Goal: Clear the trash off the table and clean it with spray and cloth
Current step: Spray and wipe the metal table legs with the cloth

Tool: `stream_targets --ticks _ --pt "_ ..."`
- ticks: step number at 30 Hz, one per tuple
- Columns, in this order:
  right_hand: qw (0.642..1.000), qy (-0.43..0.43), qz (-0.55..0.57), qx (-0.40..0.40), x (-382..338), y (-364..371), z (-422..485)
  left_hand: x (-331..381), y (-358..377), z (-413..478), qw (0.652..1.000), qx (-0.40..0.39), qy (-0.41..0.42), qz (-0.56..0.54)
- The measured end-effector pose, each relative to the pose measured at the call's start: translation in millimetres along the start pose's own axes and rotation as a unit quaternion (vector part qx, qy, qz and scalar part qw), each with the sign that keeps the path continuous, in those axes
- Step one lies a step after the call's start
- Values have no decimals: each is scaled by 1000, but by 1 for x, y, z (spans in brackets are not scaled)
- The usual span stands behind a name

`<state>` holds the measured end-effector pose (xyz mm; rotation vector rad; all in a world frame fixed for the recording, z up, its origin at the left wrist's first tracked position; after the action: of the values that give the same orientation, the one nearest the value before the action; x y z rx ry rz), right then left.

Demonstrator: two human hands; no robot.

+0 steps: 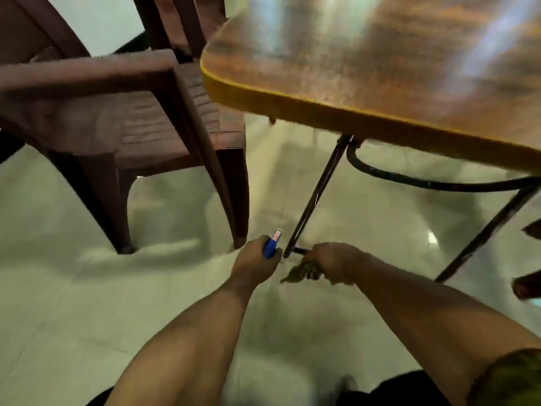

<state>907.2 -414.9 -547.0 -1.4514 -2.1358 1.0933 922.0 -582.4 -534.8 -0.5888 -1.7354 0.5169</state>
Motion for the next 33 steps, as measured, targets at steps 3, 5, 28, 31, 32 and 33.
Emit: stream_targets --ticks 3,5,28,31,32,33 --pt "998 55 33 -10 25 19 20 -3 15 14 1000 16 7 -1" --pt "996 80 47 6 39 21 31 -3 22 24 1000 23 16 -4" --pt "593 65 426 680 128 -130 -50 128 28 102 959 131 246 -50" --pt "617 29 343 707 111 -153 -58 124 27 105 961 144 230 -49" --pt "614 11 312 725 101 -161 -65 124 25 108 961 152 225 -48" --pt "613 -4 277 740 92 -166 -72 125 23 108 961 156 223 -43"
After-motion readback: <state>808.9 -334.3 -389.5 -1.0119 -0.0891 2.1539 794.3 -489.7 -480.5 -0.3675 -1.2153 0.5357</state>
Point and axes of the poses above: each hand's wrist, its own z-axis towards the middle knuckle, its own y-axis out of the palm, x = y × z, the point moved 10 cm from there along z, towards the middle knuckle, and after that the axes turned 2 degrees about y, right-handed, at the moved point
